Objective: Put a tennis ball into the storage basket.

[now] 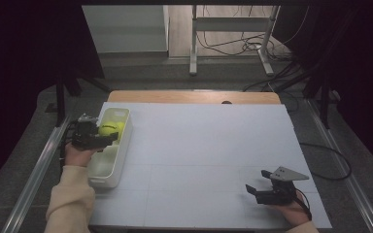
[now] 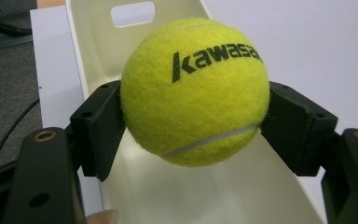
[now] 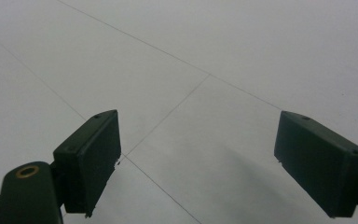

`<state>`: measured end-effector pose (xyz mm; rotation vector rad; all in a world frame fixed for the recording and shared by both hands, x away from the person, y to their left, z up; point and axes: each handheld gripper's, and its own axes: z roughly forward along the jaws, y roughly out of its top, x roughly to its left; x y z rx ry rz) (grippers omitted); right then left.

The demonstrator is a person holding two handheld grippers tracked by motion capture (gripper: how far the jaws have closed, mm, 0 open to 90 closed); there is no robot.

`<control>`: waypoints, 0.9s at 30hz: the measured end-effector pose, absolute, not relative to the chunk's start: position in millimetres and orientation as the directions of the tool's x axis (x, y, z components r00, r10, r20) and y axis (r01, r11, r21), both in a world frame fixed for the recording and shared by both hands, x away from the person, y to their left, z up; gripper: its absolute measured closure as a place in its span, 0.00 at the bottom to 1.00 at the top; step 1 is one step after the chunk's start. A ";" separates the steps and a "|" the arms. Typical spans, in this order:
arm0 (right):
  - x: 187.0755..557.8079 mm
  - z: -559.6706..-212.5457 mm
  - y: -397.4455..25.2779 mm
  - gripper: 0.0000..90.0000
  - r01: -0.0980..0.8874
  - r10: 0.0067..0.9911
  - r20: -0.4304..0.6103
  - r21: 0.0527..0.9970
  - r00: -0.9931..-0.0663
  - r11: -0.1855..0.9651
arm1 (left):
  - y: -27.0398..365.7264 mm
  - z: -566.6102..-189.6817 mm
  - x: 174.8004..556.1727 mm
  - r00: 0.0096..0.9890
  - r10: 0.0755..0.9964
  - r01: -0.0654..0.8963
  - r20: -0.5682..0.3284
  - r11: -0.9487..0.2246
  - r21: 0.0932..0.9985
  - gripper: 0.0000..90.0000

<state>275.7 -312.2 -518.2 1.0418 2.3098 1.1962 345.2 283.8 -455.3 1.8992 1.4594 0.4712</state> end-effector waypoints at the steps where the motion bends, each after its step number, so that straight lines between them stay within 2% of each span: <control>1: 275.7 -518.1 -312.3 0.17 0.454 0.738 0.035 0.808 -0.674 0.376 | 283.8 -455.3 345.2 0.304 0.945 0.697 -0.120 -0.134 0.705 0.29; 5: 275.7 -518.2 -312.3 0.17 0.451 0.738 0.034 0.810 -0.674 0.375 | 284.3 -455.1 345.4 0.310 0.942 0.694 -0.127 -0.133 0.708 0.28; 7: 275.6 -518.2 -312.3 0.17 0.452 0.738 0.034 0.809 -0.674 0.375 | 285.1 -452.8 344.3 0.313 0.941 0.677 -0.131 -0.124 0.726 0.21; 10: 275.7 -518.2 -312.3 0.17 0.452 0.738 0.032 0.808 -0.674 0.378 | 286.2 -448.8 342.0 0.307 0.942 0.657 -0.133 -0.108 0.746 0.18; 27: 275.8 -518.3 -312.6 0.17 0.450 0.737 0.032 0.810 -0.675 0.377 | 283.2 -443.6 339.5 0.366 0.909 0.613 -0.196 -0.077 0.786 0.19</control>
